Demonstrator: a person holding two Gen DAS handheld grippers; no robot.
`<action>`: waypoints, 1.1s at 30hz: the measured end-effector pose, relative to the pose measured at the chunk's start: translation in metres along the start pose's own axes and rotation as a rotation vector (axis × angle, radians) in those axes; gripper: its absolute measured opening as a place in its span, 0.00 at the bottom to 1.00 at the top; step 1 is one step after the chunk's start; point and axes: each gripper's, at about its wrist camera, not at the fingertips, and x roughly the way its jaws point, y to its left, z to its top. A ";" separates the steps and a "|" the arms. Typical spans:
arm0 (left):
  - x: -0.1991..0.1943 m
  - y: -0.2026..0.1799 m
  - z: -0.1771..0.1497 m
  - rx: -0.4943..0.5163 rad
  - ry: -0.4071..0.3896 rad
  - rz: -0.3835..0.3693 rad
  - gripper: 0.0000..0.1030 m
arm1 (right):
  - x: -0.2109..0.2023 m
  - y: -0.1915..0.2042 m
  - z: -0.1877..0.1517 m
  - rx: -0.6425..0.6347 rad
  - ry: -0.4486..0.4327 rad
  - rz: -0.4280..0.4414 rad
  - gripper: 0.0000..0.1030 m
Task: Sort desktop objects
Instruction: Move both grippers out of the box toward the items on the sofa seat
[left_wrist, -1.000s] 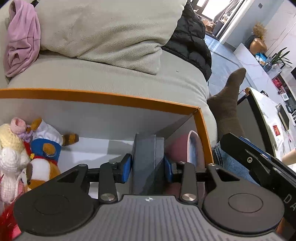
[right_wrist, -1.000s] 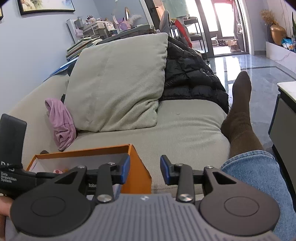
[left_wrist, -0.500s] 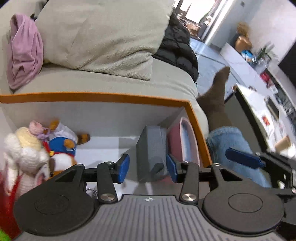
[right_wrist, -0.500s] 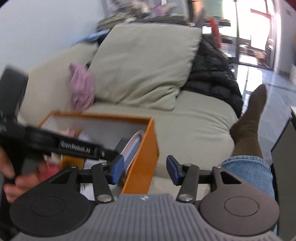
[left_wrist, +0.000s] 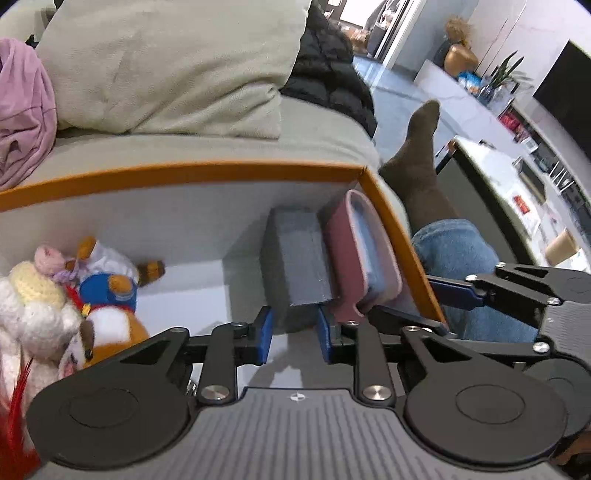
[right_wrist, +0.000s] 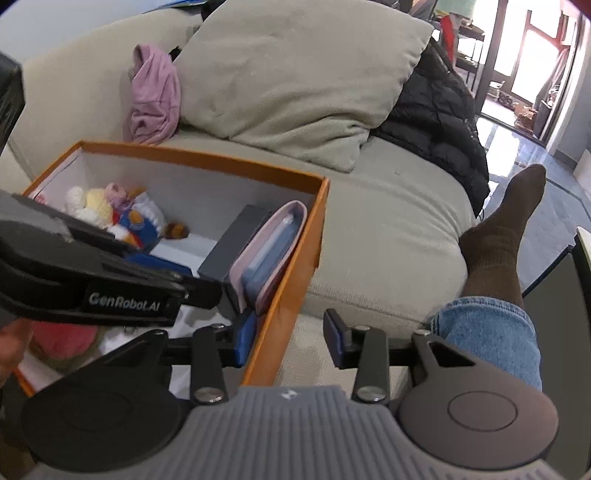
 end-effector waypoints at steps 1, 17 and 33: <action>0.000 0.000 0.002 0.002 -0.003 -0.010 0.27 | 0.001 0.001 0.001 -0.008 -0.007 -0.014 0.38; -0.018 -0.008 -0.002 0.000 0.006 0.028 0.26 | -0.021 0.002 -0.002 -0.012 -0.049 0.001 0.38; -0.160 -0.013 -0.115 0.030 -0.072 0.269 0.29 | -0.130 0.050 -0.059 0.017 -0.226 0.273 0.38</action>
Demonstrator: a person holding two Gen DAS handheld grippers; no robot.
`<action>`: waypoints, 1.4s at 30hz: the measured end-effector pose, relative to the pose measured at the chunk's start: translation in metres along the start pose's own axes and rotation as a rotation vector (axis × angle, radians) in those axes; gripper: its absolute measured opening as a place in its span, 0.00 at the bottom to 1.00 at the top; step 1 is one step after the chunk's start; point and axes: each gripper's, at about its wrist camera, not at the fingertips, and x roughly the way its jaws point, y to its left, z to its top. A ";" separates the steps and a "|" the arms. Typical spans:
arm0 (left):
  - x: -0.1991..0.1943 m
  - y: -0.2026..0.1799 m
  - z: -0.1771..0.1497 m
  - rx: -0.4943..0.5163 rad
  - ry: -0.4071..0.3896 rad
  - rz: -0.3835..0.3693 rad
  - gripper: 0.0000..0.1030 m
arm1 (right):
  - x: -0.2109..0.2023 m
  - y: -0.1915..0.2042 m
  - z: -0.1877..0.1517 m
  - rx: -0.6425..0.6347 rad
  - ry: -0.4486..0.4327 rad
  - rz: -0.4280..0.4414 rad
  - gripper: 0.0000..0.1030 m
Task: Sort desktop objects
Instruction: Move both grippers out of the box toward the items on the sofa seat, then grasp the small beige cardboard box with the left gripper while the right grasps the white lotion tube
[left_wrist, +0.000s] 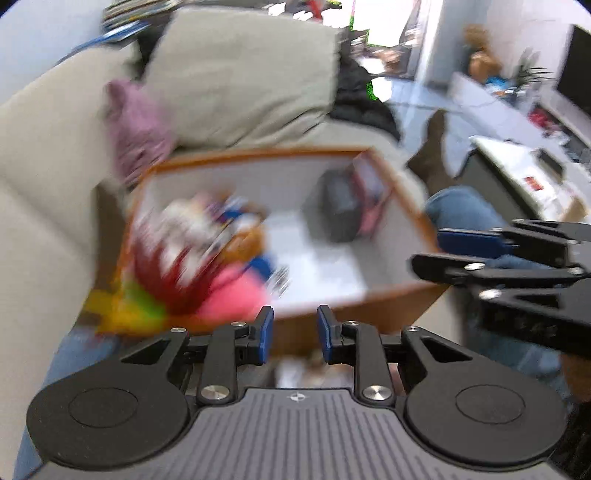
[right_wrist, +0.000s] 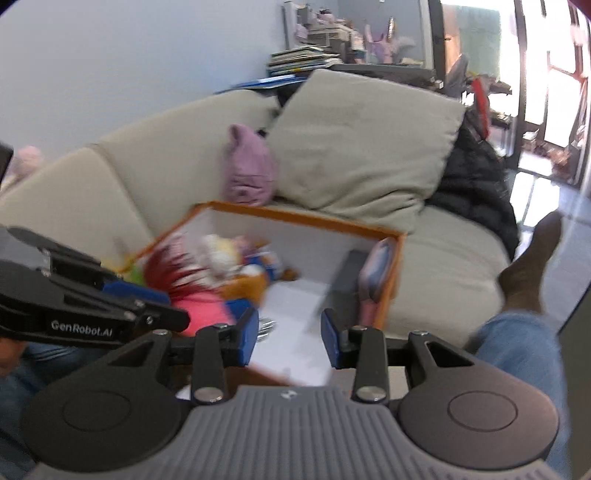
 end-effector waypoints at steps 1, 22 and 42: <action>-0.002 0.008 -0.009 -0.029 0.017 0.024 0.30 | 0.001 0.005 -0.006 0.007 0.012 0.022 0.38; 0.037 0.070 -0.125 -0.516 0.193 -0.018 0.65 | 0.053 0.037 -0.082 -0.028 0.292 0.064 0.39; 0.037 0.029 -0.128 -0.400 0.132 -0.064 0.61 | 0.090 0.006 -0.095 0.242 0.423 0.029 0.52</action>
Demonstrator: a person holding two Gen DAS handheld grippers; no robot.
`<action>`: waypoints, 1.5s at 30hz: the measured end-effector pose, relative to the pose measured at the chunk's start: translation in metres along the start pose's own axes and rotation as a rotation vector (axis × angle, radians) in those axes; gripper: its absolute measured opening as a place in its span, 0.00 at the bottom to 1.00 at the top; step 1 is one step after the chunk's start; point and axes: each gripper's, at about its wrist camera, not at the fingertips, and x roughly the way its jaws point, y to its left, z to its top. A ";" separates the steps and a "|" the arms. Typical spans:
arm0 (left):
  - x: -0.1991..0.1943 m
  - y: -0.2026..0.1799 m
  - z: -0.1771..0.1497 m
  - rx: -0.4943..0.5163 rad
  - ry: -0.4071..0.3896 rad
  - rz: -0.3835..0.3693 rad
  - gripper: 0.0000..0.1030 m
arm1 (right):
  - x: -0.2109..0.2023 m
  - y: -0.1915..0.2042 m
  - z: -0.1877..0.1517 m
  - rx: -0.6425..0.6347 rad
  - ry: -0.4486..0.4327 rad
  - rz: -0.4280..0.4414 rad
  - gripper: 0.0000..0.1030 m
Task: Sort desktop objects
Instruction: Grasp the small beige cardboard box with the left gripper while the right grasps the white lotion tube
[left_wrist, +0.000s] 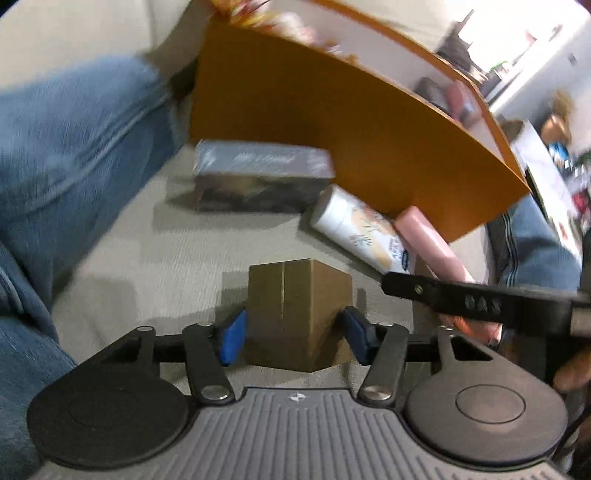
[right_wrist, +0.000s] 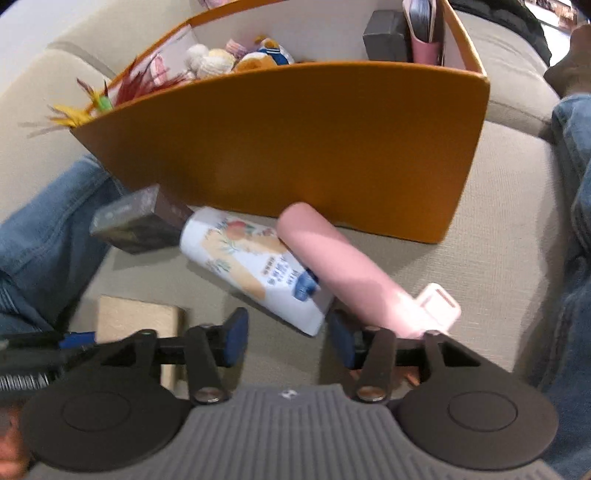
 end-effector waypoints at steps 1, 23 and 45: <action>-0.002 -0.004 -0.002 0.024 -0.009 0.013 0.60 | 0.000 -0.001 0.000 0.014 -0.004 0.006 0.53; -0.006 0.006 0.026 -0.057 -0.112 0.108 0.54 | 0.005 -0.018 -0.009 0.318 -0.038 0.098 0.46; -0.011 0.016 0.026 -0.102 -0.129 0.121 0.54 | -0.036 0.021 -0.003 0.119 -0.310 0.245 0.15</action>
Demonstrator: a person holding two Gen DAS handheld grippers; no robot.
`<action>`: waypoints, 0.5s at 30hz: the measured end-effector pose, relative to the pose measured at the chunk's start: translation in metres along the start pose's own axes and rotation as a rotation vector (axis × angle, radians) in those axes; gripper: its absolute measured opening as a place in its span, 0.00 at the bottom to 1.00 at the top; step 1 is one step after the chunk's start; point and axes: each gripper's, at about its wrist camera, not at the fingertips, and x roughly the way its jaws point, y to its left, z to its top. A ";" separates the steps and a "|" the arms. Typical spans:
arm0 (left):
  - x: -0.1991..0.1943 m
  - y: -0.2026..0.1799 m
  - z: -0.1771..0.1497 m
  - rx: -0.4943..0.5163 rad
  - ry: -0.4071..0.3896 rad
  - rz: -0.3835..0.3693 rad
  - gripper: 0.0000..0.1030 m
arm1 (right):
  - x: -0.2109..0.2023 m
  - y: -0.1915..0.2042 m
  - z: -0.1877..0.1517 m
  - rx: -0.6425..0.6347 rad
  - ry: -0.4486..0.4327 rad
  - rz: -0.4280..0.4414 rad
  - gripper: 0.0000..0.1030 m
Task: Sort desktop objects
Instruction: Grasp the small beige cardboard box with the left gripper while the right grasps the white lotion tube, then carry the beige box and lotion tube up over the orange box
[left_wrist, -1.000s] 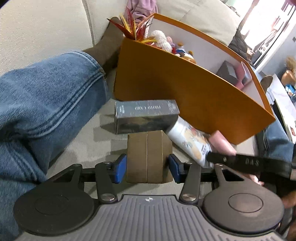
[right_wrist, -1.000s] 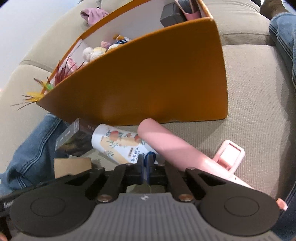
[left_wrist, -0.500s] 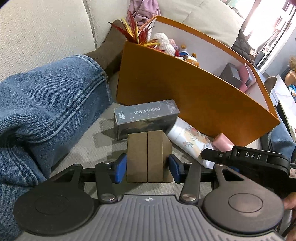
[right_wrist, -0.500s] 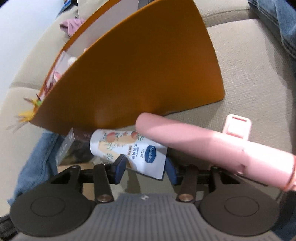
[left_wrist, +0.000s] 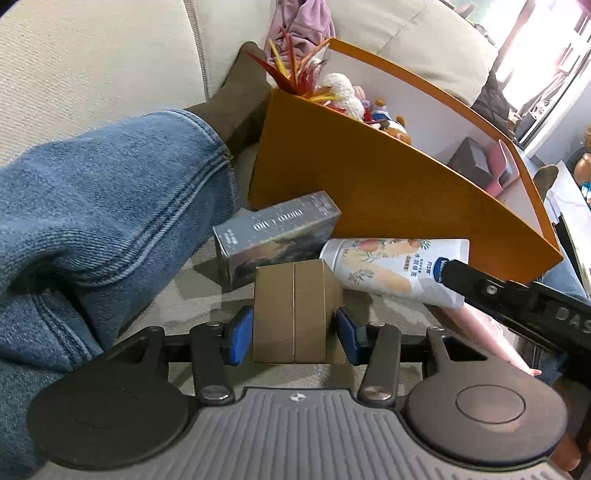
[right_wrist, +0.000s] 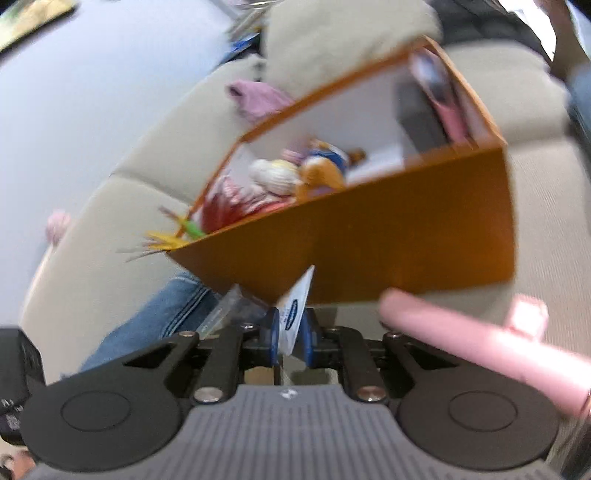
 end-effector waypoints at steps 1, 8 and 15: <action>-0.001 0.001 0.000 -0.001 -0.003 0.004 0.54 | 0.000 0.001 0.000 -0.015 0.010 -0.005 0.15; -0.003 -0.004 0.004 0.003 -0.019 0.013 0.54 | 0.019 0.016 0.008 -0.087 -0.011 -0.032 0.11; -0.019 -0.001 0.005 0.004 -0.051 -0.009 0.54 | 0.002 0.028 0.013 -0.200 -0.032 -0.009 0.07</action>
